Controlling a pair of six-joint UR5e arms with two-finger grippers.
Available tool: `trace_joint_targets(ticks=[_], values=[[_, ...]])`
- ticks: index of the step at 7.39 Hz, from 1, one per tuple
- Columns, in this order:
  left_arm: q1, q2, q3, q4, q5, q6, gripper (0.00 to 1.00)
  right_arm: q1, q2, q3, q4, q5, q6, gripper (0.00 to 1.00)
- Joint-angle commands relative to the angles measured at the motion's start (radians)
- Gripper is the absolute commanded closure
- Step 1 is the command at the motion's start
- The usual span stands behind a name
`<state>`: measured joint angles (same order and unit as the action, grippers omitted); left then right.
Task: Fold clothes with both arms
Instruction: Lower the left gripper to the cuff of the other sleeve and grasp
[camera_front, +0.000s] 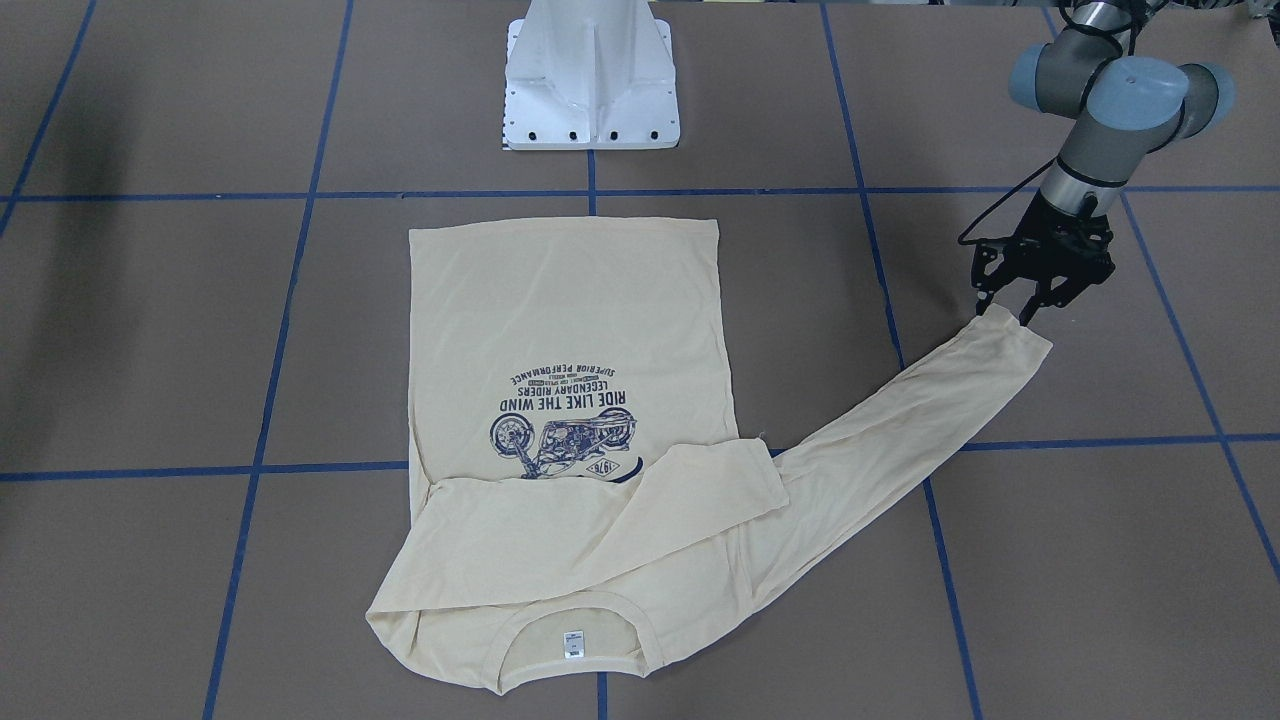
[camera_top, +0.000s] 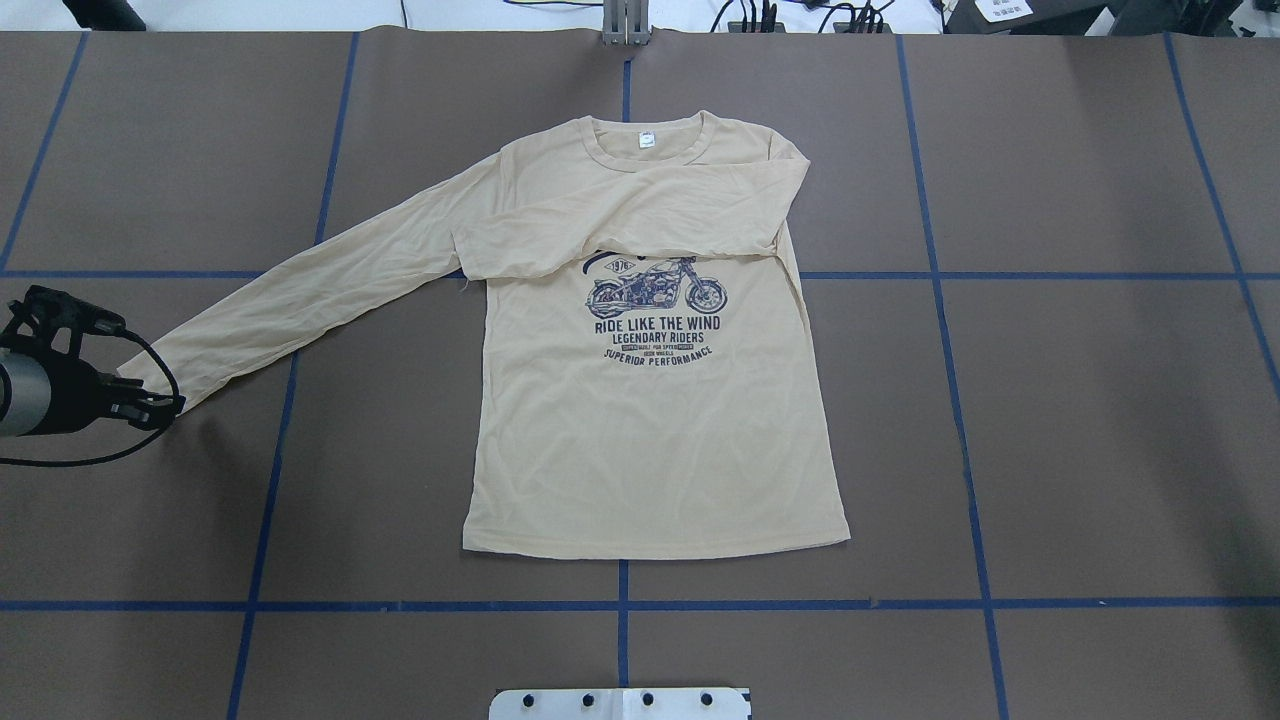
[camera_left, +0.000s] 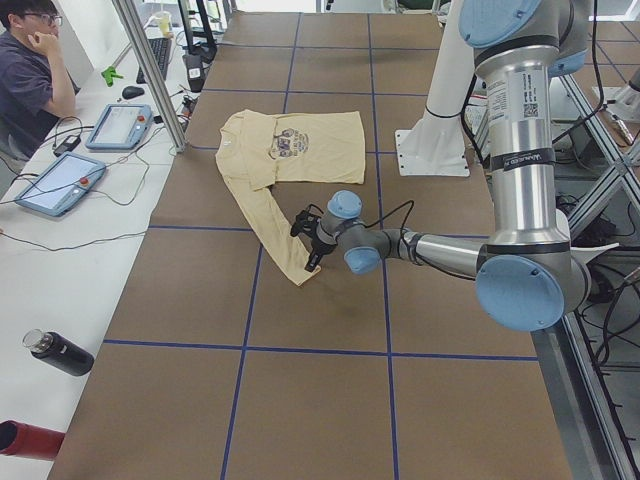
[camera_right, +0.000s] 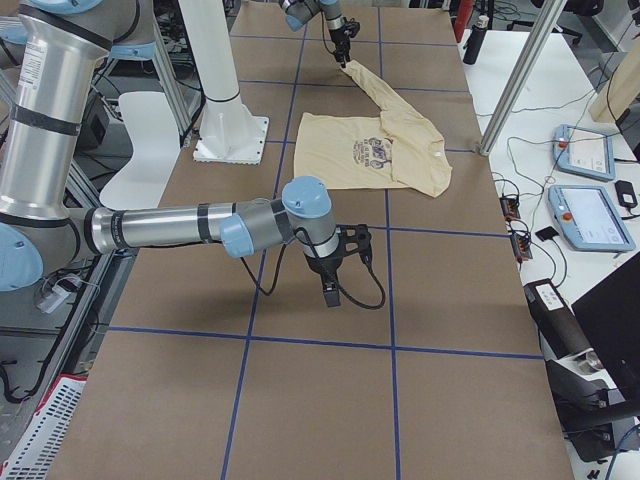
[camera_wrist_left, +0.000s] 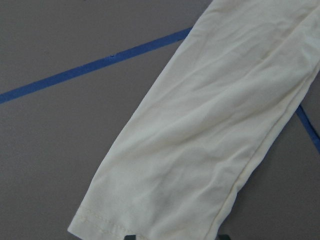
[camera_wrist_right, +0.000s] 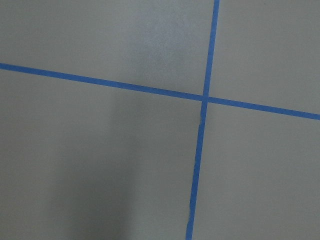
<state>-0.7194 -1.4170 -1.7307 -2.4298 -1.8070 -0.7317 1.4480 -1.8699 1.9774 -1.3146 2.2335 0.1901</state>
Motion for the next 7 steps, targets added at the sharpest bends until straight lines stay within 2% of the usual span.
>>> trace_joint_targets(ticks=[1, 5, 6, 7], values=[[0.006, 0.001, 0.006, 0.000, 0.000, 0.000, 0.41, 0.000, -0.002, 0.004, 0.000, 0.000, 0.000, 0.00], [0.020, 0.003, 0.017, 0.000, -0.002, 0.000, 0.54, 0.000, -0.002, 0.004, 0.001, -0.002, -0.001, 0.00], [0.020, 0.003, 0.019, 0.000, -0.002, 0.000, 0.70, 0.000, -0.002, 0.006, 0.002, -0.002, 0.002, 0.00], [0.020, 0.003, 0.020, -0.002, 0.000, 0.000, 1.00, 0.000, -0.002, 0.006, 0.002, -0.002, 0.002, 0.00]])
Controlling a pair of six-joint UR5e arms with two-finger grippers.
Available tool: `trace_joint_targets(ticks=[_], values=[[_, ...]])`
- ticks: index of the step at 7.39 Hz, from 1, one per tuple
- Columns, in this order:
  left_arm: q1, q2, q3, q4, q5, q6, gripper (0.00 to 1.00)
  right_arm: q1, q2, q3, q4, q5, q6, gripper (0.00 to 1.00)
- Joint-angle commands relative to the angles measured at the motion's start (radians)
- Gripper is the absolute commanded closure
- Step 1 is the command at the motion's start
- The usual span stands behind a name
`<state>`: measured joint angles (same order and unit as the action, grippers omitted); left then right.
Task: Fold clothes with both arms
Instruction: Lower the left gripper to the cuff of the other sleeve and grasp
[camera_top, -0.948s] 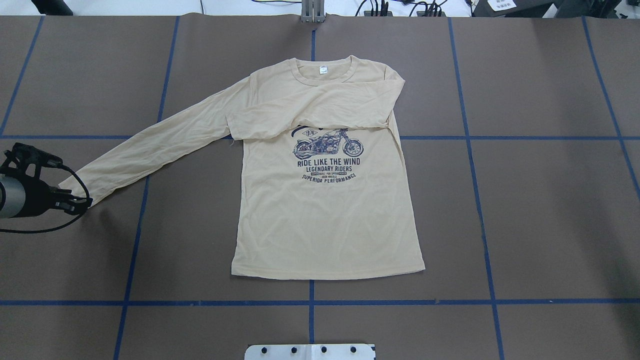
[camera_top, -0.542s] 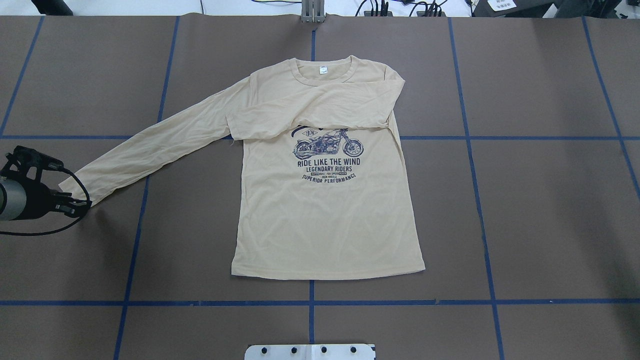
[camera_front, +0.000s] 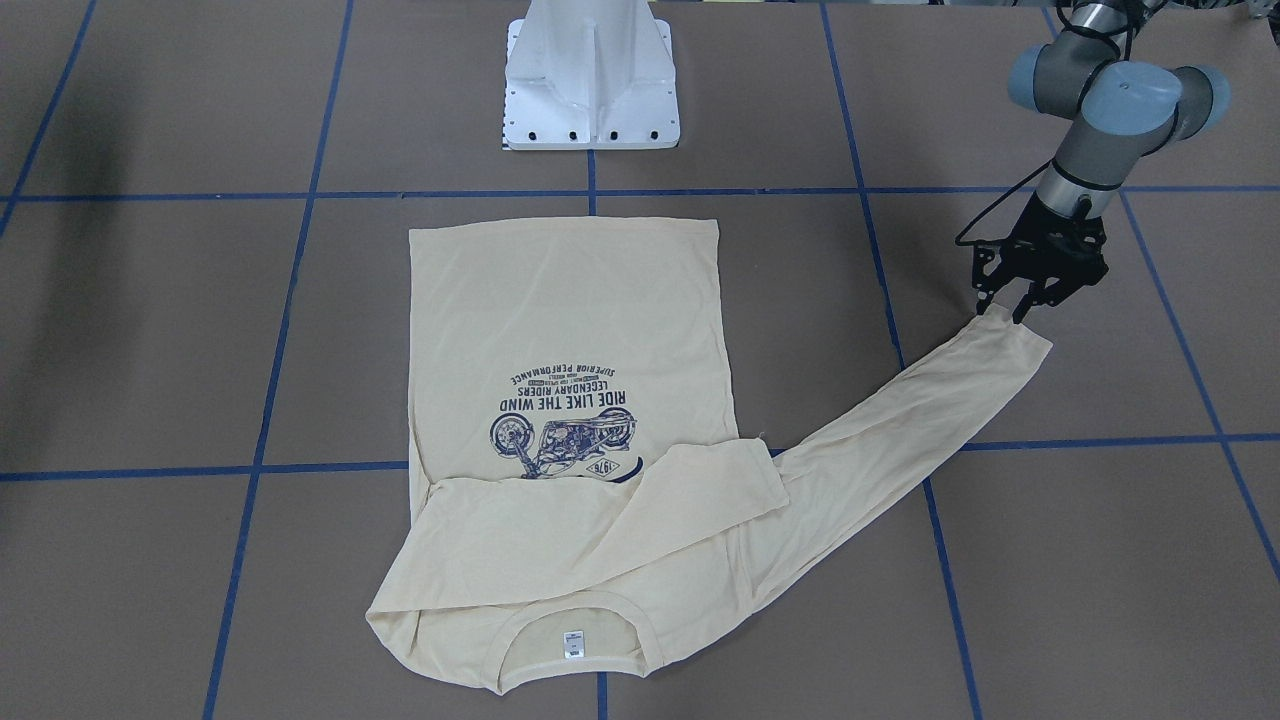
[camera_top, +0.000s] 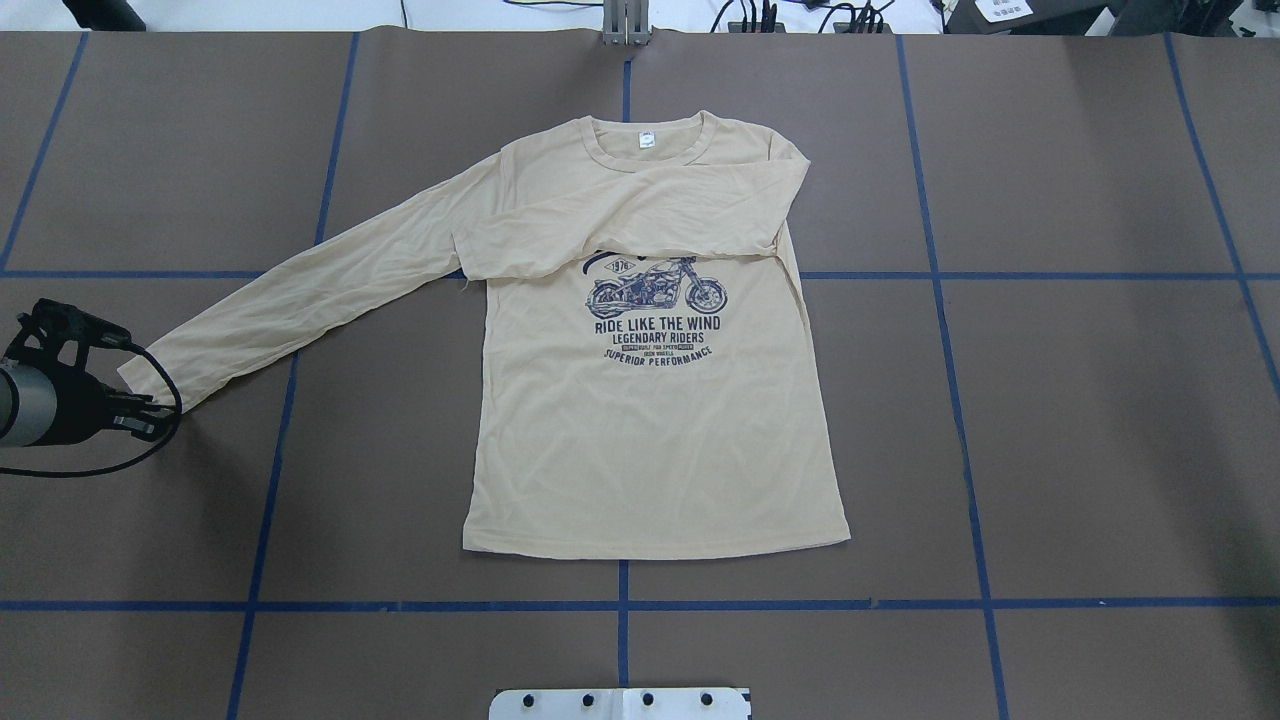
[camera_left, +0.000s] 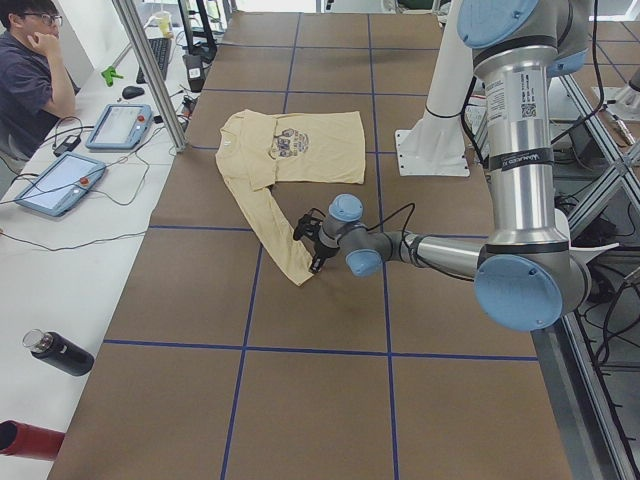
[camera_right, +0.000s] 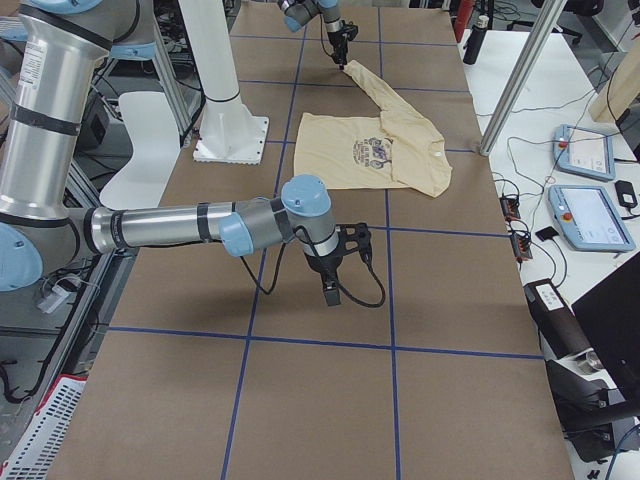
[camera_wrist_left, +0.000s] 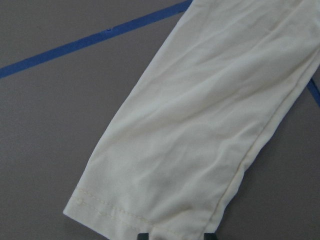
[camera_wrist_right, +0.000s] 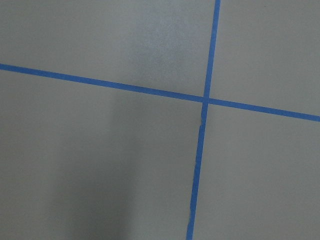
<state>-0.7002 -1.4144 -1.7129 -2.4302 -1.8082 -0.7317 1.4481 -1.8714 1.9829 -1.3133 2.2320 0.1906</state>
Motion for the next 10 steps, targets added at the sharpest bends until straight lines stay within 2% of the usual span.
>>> trace_joint_targets(ticks=[1, 3, 4, 5, 6, 7, 10], values=[[0.001, 0.000, 0.004, -0.001, 0.001, 0.001, 1.00, 0.000, 0.001, 0.001, 0.000, 0.000, 0.004, 0.00], [-0.018, 0.005, -0.037, 0.009, -0.016, 0.091, 1.00, 0.000, 0.003, 0.001, 0.000, 0.000, 0.006, 0.00], [-0.060, -0.008, -0.068, 0.072, -0.031, 0.163, 1.00, 0.000, 0.003, 0.001, 0.000, 0.000, 0.006, 0.00], [-0.103, -0.040, -0.126, 0.205, -0.049, 0.202, 1.00, 0.000, 0.003, 0.001, 0.000, 0.000, 0.007, 0.00], [-0.126, -0.136, -0.190, 0.385, -0.051, 0.221, 1.00, 0.000, 0.003, -0.001, 0.000, 0.000, 0.007, 0.00], [-0.130, -0.273, -0.226, 0.577, -0.051, 0.219, 1.00, 0.000, 0.003, -0.002, 0.000, 0.000, 0.007, 0.00], [-0.125, -0.674, -0.205, 1.002, -0.051, 0.209, 1.00, 0.000, 0.003, -0.004, -0.001, 0.000, 0.009, 0.00]])
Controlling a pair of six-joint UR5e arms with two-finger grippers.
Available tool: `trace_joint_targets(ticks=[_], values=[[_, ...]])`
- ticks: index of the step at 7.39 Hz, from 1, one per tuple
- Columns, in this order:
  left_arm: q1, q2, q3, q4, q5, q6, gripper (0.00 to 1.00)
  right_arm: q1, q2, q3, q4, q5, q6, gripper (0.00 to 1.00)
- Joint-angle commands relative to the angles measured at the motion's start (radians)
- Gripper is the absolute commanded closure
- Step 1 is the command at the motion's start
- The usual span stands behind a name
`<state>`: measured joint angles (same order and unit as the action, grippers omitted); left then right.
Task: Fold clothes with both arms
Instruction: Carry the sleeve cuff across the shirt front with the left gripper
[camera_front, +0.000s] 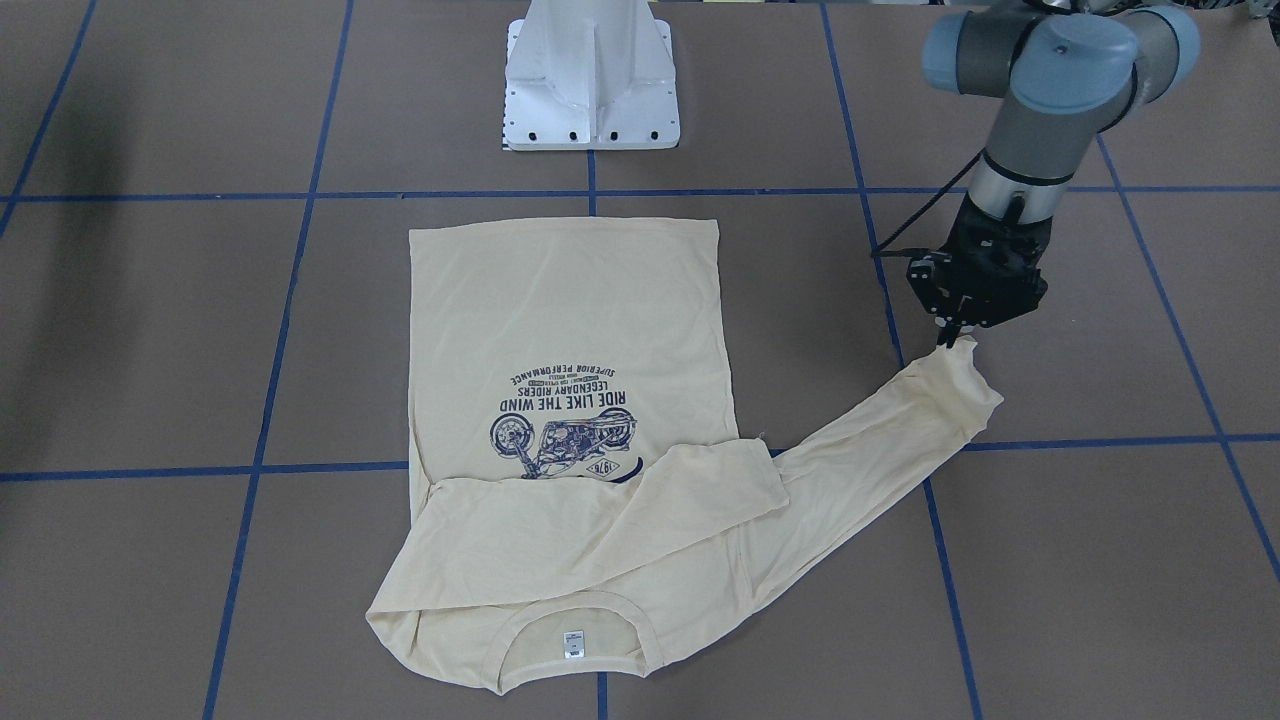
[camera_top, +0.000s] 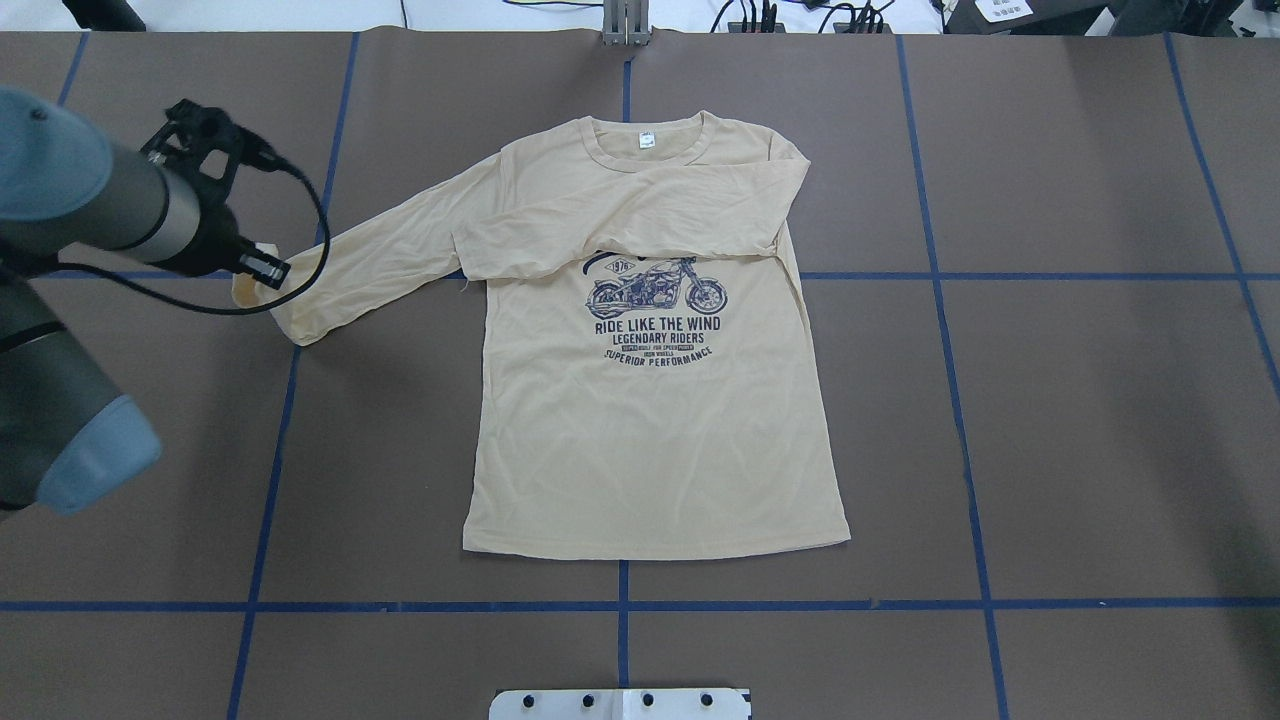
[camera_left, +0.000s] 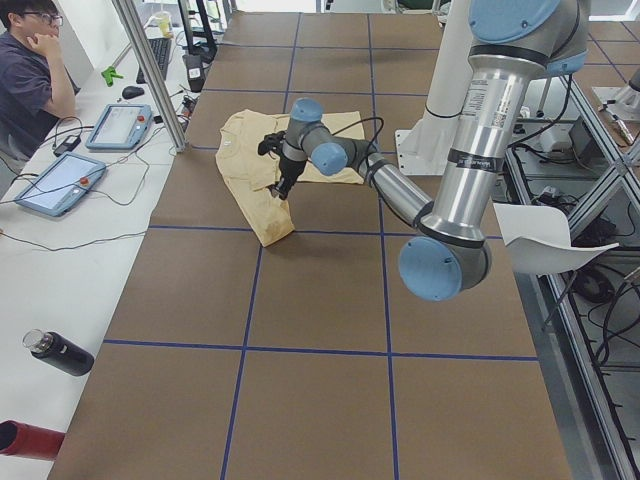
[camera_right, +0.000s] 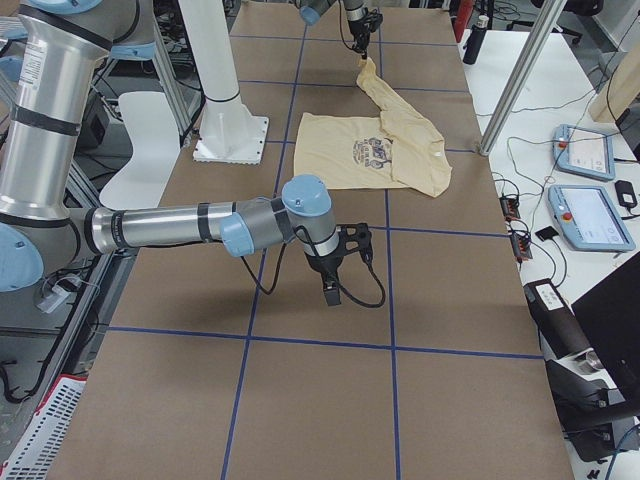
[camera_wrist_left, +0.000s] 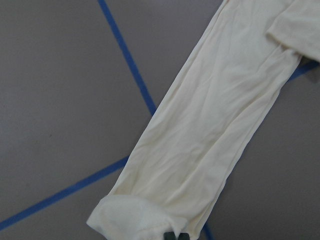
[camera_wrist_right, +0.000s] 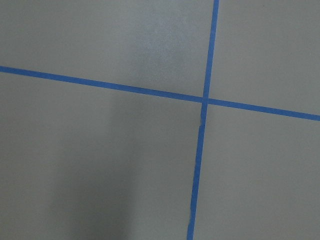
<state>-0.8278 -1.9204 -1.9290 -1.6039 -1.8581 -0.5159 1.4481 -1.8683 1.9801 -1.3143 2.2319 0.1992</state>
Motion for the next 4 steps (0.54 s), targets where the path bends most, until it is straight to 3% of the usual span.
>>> trace_joint_targets(ticks=[1, 2, 4], values=[[0.006, -0.295, 0.065, 0.262, -0.004, -0.031, 1.00, 0.000, 0.000, -0.001, 0.000, 0.002, 0.000, 0.00], [0.016, -0.419, 0.171, 0.284, -0.028, -0.105, 1.00, 0.000, -0.002, -0.001, 0.000, 0.002, 0.002, 0.00], [0.054, -0.692, 0.476, 0.283, -0.027, -0.200, 1.00, 0.000, -0.002, -0.003, 0.000, 0.002, 0.002, 0.00]])
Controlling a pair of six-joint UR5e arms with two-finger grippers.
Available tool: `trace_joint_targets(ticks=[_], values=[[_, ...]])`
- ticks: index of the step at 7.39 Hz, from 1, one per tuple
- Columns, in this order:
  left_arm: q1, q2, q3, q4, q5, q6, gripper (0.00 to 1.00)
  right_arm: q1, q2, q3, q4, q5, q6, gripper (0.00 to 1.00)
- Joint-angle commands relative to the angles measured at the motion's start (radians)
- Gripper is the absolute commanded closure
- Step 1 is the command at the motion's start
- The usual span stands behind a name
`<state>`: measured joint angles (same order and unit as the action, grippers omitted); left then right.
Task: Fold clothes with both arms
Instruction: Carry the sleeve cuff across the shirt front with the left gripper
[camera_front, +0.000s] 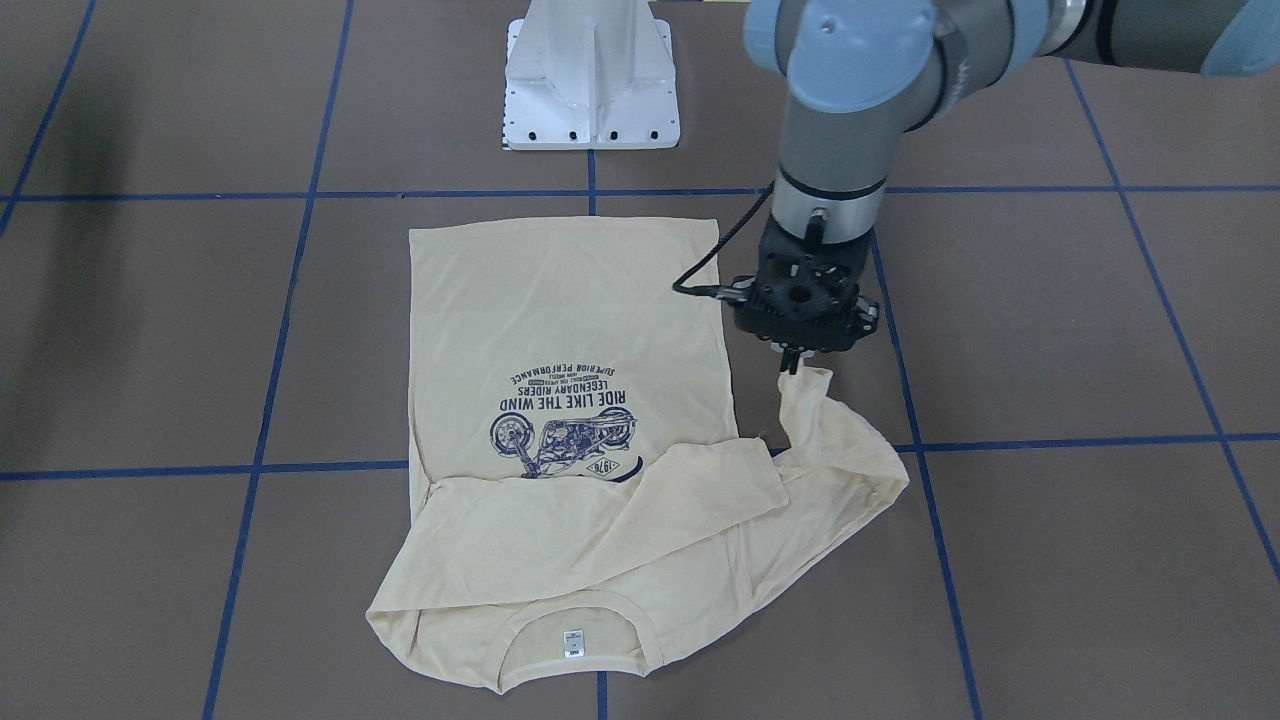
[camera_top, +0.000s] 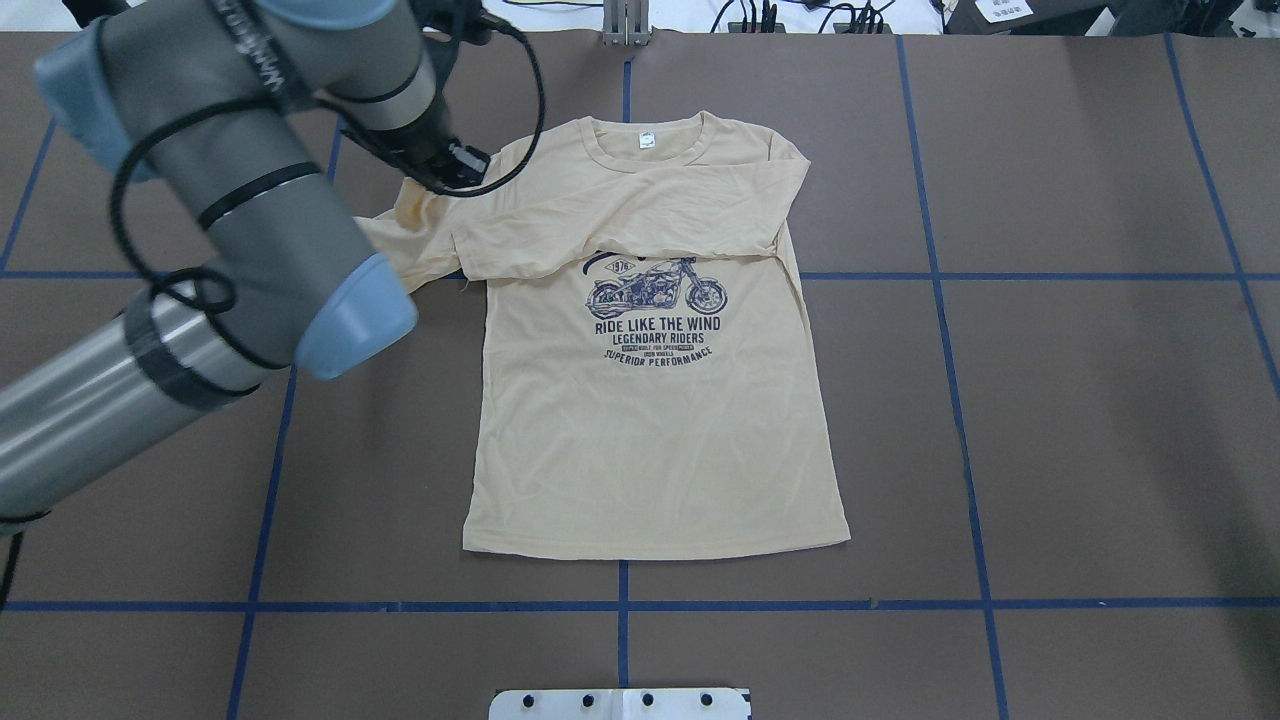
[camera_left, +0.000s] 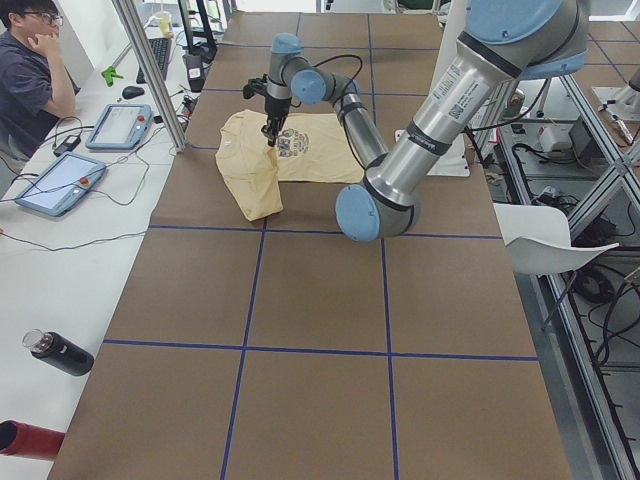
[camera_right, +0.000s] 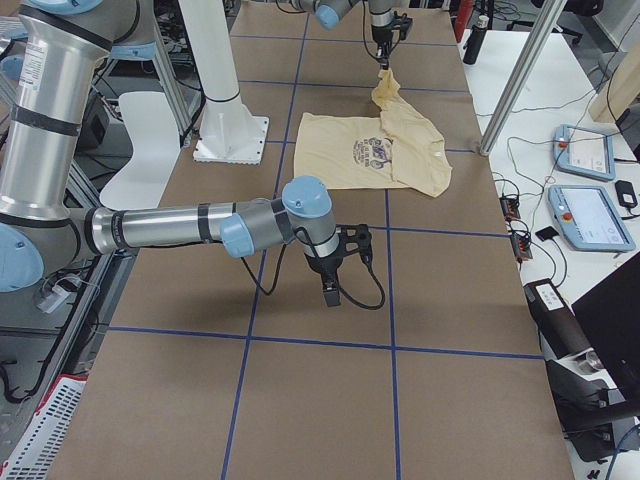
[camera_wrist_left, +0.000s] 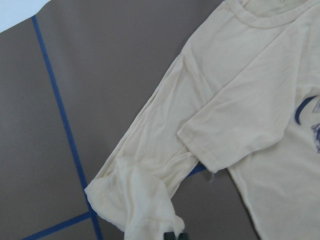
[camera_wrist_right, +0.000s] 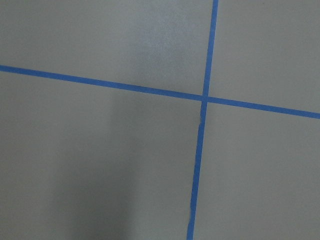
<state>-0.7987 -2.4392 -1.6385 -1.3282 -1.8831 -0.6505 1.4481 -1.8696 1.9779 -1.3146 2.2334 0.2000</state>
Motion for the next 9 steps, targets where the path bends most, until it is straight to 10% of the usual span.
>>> trace_joint_targets(ticks=[1, 4, 6, 7, 9], values=[[0.044, -0.327, 0.380, 0.003, -0.005, -0.122, 1.00, 0.000, 0.000, -0.002, 0.000, 0.002, 0.001, 0.00], [0.153, -0.571, 0.796, -0.177, 0.015, -0.349, 1.00, 0.000, 0.000, -0.005, -0.002, 0.002, 0.002, 0.00], [0.191, -0.590, 0.838, -0.258, 0.030, -0.505, 0.93, 0.000, 0.000, -0.005, -0.002, 0.002, 0.002, 0.00], [0.203, -0.590, 0.847, -0.329, 0.032, -0.558, 0.01, 0.000, 0.000, -0.007, -0.002, 0.002, 0.004, 0.00], [0.208, -0.607, 0.847, -0.367, 0.028, -0.569, 0.00, 0.000, 0.007, -0.007, -0.002, 0.002, 0.007, 0.00]])
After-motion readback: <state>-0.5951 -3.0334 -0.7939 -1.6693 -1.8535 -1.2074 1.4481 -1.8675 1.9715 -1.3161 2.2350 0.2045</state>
